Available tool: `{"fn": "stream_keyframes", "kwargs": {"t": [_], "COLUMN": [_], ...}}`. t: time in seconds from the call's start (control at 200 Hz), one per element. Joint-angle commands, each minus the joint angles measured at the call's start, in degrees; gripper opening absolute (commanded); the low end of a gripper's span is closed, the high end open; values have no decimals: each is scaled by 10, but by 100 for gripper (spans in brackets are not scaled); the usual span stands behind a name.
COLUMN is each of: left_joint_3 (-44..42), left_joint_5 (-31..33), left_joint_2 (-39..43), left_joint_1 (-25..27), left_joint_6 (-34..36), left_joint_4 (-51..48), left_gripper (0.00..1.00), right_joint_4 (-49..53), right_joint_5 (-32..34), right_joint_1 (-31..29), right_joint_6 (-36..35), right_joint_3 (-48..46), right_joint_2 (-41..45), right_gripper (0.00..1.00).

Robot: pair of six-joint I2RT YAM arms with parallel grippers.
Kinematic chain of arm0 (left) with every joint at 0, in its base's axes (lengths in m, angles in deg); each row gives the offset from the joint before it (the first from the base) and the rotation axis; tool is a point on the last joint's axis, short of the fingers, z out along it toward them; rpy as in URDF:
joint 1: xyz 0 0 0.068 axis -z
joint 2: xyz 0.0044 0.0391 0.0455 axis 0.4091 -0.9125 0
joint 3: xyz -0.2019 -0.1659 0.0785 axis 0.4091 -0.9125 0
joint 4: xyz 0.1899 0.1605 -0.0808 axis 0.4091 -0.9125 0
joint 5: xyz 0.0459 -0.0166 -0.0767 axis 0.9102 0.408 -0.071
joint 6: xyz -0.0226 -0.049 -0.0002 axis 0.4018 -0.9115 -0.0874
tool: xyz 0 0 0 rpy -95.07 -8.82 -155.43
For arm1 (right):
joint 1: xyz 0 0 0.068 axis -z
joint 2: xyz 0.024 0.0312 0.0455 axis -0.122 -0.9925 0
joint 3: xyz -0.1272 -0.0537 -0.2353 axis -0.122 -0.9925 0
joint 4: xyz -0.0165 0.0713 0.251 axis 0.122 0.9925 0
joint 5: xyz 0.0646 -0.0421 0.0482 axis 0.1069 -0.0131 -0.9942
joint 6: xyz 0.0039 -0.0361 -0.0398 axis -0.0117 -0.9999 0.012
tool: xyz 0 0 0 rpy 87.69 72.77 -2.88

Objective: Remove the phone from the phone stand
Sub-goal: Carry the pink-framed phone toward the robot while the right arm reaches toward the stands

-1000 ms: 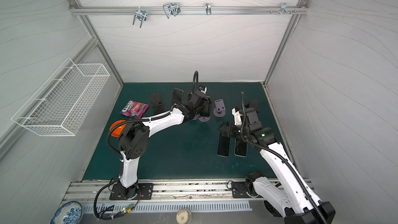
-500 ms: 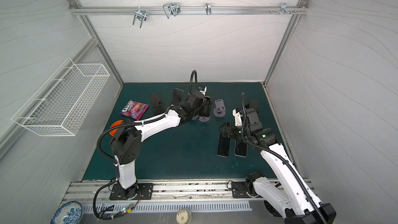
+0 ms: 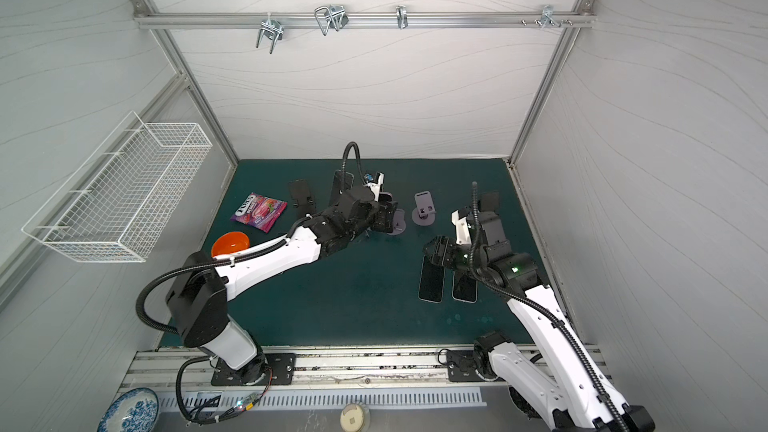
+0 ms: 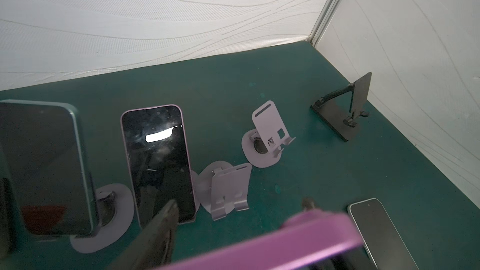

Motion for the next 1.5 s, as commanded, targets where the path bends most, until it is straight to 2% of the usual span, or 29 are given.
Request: {"fn": "stream_keyframes", "kwargs": {"t": [0.0,0.26,0.635,1.185,1.495], "left_joint_3": [-24,-101,-165,-210,-199], "left_joint_5": [28,74,100,125,120], "left_joint_2": [64,189,318,428,469], "left_joint_1": [1,1,1,-1,-2], "left_joint_6": [24,81,76,64,49], "left_joint_4": [42,1,-89,-196,-289], "left_gripper": [66,67,67,66,68], "right_joint_4": [-18,-71,-111,-132,-163], "right_joint_5": [33,52,57,61,59], "right_joint_1": [-28,-104,-167,-230,-260], "right_joint_6": [29,33,32,12,8], "right_joint_3": [20,69,99,151,170], "right_joint_2": [-15,-105,-174,-246,-283], "right_gripper": [69,68,67,65,64]}}
